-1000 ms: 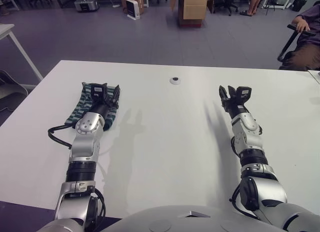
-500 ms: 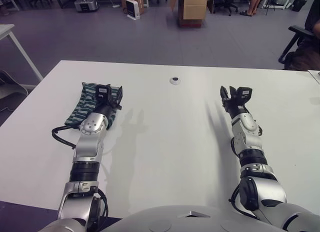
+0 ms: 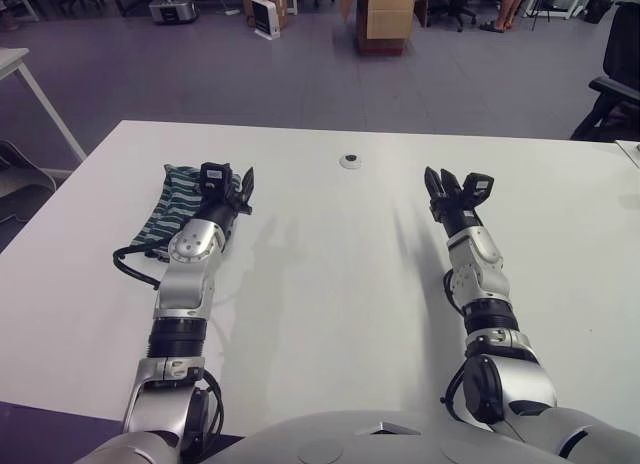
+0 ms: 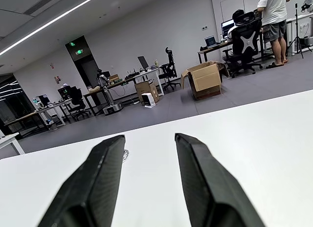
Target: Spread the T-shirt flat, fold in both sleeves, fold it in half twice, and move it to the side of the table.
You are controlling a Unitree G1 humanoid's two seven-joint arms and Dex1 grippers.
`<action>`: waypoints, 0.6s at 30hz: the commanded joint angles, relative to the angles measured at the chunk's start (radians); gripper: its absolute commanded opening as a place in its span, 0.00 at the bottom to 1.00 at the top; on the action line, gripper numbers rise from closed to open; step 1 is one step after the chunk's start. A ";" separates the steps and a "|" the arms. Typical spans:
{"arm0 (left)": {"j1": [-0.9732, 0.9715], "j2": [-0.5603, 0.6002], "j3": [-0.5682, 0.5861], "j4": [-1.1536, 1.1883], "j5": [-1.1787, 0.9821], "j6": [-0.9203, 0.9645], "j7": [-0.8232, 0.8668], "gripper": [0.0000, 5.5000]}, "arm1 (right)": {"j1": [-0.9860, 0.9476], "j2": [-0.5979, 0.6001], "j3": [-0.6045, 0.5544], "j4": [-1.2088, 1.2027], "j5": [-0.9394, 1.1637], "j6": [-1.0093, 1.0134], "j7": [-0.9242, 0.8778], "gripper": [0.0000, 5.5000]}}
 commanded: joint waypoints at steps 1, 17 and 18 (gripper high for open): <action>0.002 0.002 0.003 -0.013 0.014 0.016 0.009 0.43 | 0.013 0.003 -0.001 -0.021 0.012 0.019 0.007 0.34; 0.009 -0.024 0.035 -0.004 0.009 -0.025 0.060 0.43 | -0.023 -0.025 -0.007 -0.012 0.018 0.044 0.044 0.34; 0.006 -0.028 0.030 -0.005 0.005 -0.023 0.053 0.43 | -0.023 -0.024 -0.005 -0.010 0.015 0.041 0.044 0.34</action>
